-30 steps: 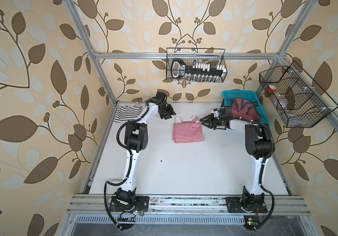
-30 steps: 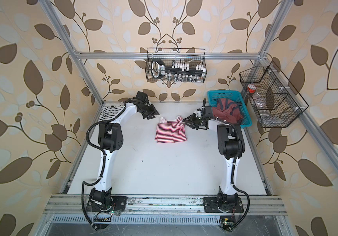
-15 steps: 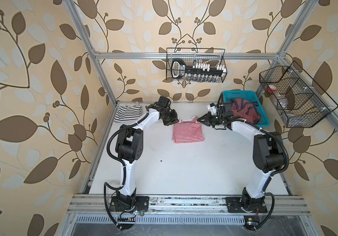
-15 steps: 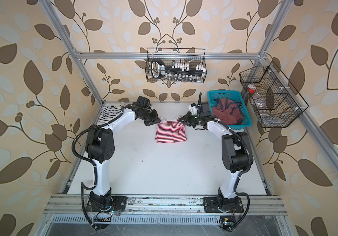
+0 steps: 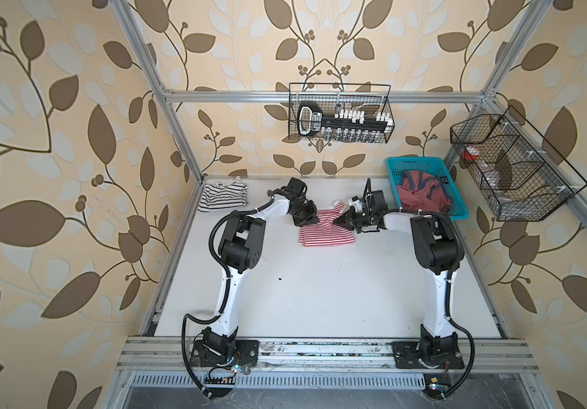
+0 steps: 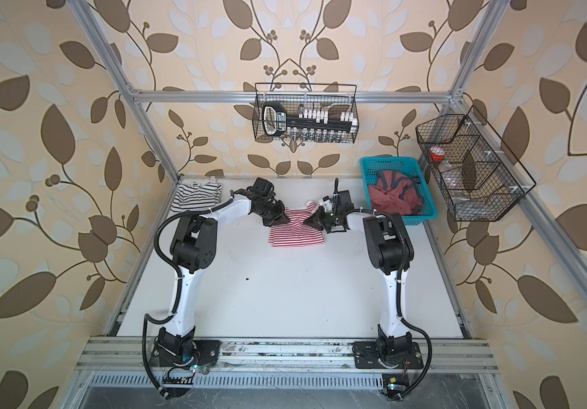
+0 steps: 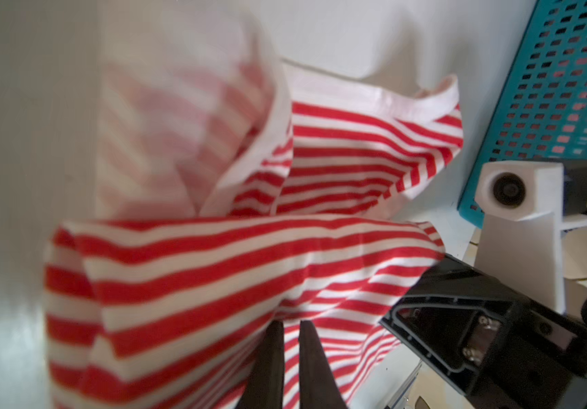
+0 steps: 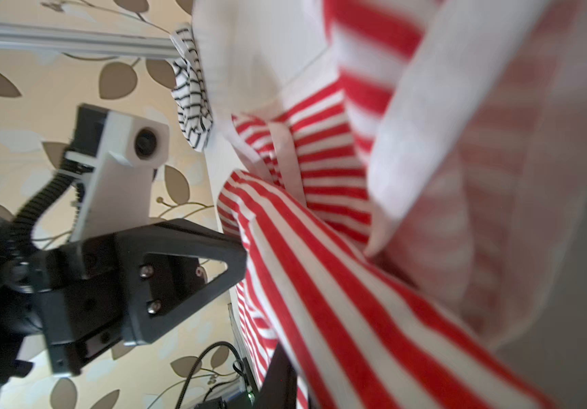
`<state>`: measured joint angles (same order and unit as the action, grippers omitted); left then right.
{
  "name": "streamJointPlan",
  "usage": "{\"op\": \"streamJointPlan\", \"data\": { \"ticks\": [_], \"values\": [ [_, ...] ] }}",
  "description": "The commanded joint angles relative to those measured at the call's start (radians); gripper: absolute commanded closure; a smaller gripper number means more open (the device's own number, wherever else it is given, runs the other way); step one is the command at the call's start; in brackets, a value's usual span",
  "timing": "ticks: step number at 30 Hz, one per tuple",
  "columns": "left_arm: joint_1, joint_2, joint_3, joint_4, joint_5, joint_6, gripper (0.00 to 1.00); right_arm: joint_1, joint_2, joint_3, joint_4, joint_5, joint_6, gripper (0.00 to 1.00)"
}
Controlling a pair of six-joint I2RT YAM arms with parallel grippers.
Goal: Fold and stack the tank tops
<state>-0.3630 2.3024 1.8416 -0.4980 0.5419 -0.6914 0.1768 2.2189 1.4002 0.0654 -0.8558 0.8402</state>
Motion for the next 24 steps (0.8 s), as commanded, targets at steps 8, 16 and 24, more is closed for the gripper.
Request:
{"op": "streamJointPlan", "data": {
  "ticks": [8, 16, 24],
  "values": [
    [0.057, 0.077, 0.108, 0.049, -0.016, -0.015, 0.87, -0.045, 0.098, 0.033, 0.171, -0.057, 0.133, 0.87],
    [0.093, 0.049, 0.196, 0.023, -0.032, 0.027, 0.76, -0.042, 0.057, -0.01, 0.198, -0.055, 0.142, 0.78],
    [0.105, -0.135, 0.199, -0.181, -0.14, 0.269, 0.3, -0.041, -0.121, -0.094, 0.149, -0.054, 0.066, 0.55]
  ]
}}
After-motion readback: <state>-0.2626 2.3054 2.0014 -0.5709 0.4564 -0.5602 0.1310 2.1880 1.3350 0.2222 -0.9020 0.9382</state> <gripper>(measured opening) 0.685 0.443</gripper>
